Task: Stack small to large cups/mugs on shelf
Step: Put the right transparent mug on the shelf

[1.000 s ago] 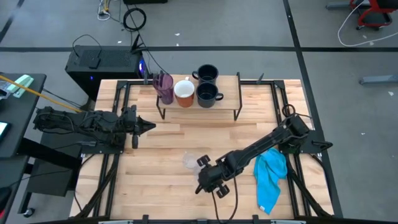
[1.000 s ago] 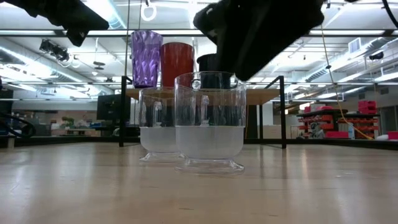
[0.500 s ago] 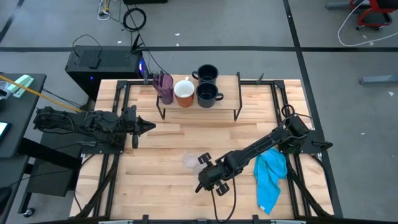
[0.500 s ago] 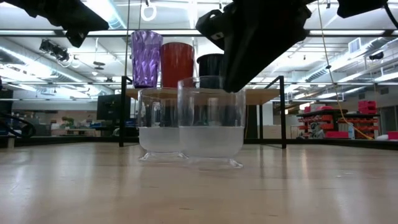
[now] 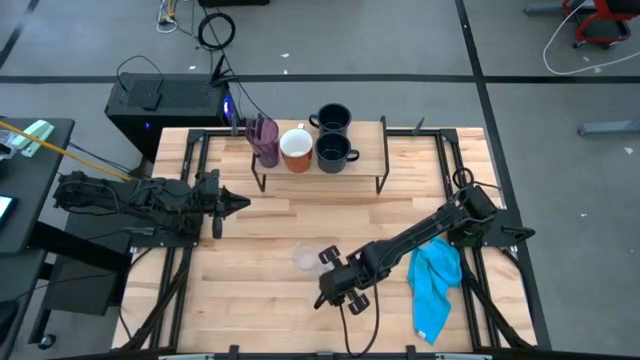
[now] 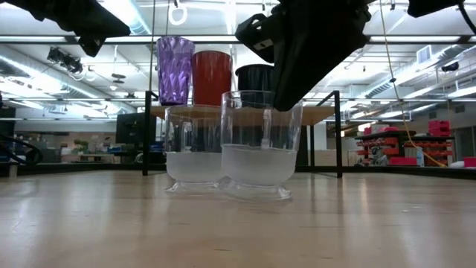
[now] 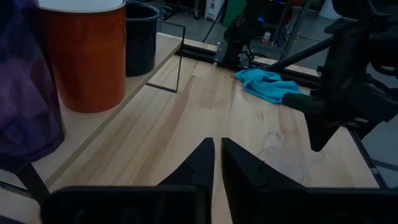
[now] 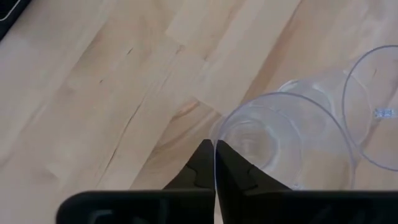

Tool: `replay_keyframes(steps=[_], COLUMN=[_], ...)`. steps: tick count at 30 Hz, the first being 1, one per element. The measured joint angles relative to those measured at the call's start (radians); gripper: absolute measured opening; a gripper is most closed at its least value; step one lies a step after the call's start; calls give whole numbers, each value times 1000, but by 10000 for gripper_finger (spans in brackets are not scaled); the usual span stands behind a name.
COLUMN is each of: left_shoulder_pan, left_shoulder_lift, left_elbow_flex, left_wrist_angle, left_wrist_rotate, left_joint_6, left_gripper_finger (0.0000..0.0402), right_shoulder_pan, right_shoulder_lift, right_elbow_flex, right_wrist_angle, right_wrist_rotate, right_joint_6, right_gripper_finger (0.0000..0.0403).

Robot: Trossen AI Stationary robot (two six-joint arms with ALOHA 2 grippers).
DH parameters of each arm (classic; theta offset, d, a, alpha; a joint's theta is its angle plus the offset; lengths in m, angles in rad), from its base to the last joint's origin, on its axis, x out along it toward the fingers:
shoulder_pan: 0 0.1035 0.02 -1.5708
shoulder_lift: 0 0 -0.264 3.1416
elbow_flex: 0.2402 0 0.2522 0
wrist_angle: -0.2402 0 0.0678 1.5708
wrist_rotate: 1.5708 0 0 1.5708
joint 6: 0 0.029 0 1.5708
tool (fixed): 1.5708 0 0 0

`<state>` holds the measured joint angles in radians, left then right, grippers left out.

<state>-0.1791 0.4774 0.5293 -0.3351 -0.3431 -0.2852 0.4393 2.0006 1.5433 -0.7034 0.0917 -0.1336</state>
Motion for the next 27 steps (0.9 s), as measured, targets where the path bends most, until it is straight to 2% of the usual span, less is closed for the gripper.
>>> replay_keyframes(steps=[8,27], left_shoulder_pan=[0,0], left_shoulder_lift=[0,0], left_elbow_flex=[0,0], left_wrist_angle=[1,1], left_wrist_rotate=[0,0], left_joint_6=[0,0], left_gripper_finger=[36,40], right_shoulder_pan=[-18,-103], right_shoulder_lift=[-39,-281], right_elbow_flex=[0,0], right_wrist_angle=[-34,-206], right_wrist_rotate=[0,12], right_joint_6=[1,25], right_gripper_finger=[2,0])
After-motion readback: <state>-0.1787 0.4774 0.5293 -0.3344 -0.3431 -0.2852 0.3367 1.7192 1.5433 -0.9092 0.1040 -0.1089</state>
